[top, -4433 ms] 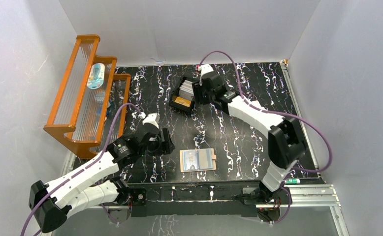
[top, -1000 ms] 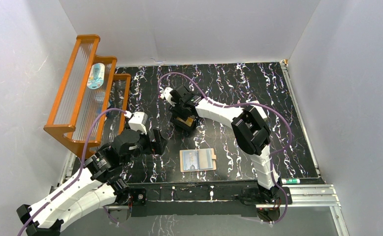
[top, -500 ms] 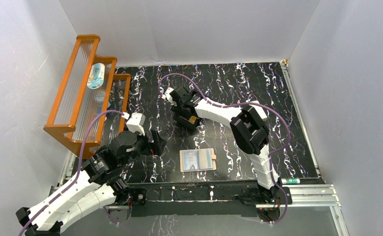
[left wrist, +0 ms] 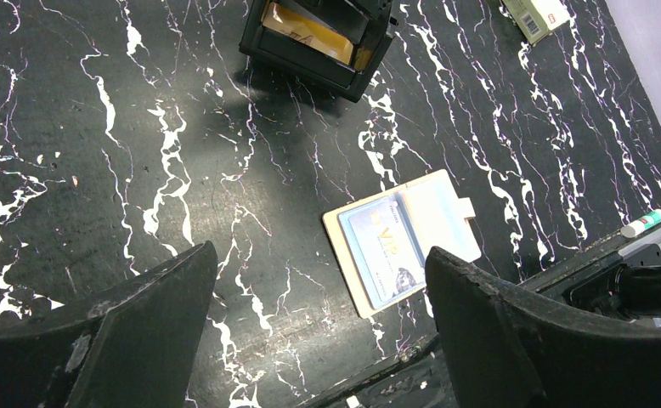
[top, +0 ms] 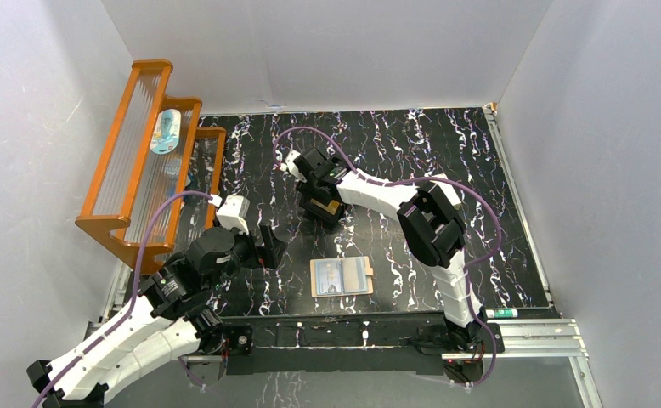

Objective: Put the credit cards into the card holder
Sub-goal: Pick up the credit card from the storage box, then insert the credit card into the card holder.

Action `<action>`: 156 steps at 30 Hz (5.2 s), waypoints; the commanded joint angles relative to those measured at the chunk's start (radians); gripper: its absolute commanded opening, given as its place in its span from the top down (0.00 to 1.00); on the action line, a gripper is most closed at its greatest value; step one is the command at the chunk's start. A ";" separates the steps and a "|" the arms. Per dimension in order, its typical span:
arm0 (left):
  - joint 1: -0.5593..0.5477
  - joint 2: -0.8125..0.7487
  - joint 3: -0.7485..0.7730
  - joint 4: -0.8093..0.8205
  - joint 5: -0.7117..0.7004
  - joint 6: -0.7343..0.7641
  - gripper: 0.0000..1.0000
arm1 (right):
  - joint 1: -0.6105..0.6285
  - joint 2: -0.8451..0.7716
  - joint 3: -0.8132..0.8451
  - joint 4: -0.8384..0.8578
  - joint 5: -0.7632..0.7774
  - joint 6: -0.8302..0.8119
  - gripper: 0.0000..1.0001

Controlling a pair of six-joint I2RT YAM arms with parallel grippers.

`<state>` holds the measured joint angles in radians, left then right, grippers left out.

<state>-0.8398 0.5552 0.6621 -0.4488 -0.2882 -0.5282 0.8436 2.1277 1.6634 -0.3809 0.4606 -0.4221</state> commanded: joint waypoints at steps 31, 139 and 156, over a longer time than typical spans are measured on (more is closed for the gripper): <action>0.005 -0.001 -0.007 0.014 -0.004 0.005 0.10 | -0.024 -0.063 -0.038 0.090 0.051 -0.002 0.63; 0.002 0.545 0.164 0.104 0.281 -0.444 1.00 | -0.065 -0.906 -0.900 0.022 -0.455 1.069 0.46; 0.015 0.678 -0.054 0.514 0.517 -0.546 1.00 | -0.066 -0.805 -0.978 0.068 -0.458 1.035 0.53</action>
<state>-0.8345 1.2217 0.6285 -0.0296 0.1772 -1.0668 0.7765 1.3251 0.7048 -0.3370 -0.0097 0.6228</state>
